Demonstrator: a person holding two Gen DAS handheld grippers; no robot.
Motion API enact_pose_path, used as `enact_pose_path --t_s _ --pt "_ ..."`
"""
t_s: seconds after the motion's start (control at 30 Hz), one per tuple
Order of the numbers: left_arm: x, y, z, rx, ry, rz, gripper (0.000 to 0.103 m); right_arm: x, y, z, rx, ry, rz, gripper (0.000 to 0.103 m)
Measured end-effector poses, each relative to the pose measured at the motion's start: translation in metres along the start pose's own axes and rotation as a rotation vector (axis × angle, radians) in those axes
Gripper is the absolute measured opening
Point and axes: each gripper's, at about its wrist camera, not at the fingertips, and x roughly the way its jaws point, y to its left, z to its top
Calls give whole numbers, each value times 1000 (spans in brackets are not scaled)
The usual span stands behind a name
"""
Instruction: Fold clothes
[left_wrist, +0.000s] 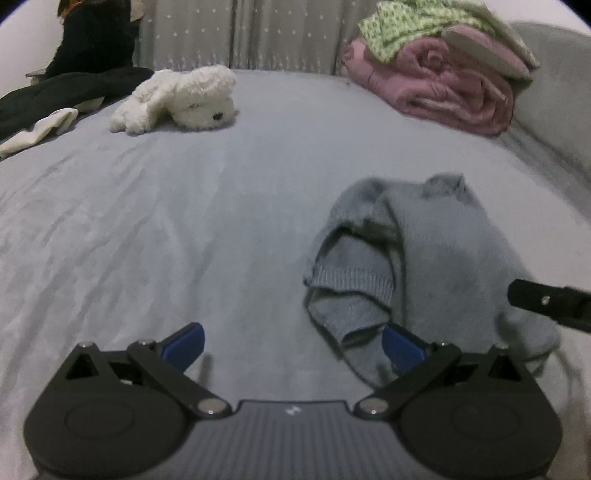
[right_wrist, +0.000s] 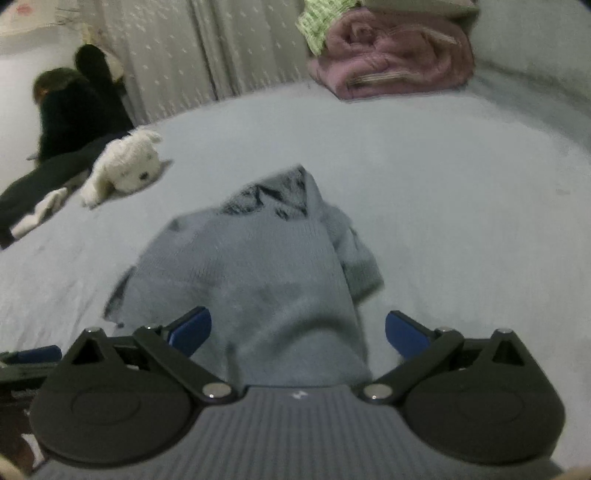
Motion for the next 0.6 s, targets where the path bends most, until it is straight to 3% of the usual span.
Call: enact_pose_path --t_s 0.13,0.4,0.47,0.6 --pt "-5 7 4 -43 -1 -14 102 6 9 1 -39 7 28 86" --pt "-8 10 4 -63 20 -46 96 18 13 -4 -47 34 -12 62" --pt "-9 10 4 -69 24 -55 96 16 16 -3 -55 26 -12 53" --pt "-10 13 6 -88 30 -66 95 5 17 1 -44 10 25 24"
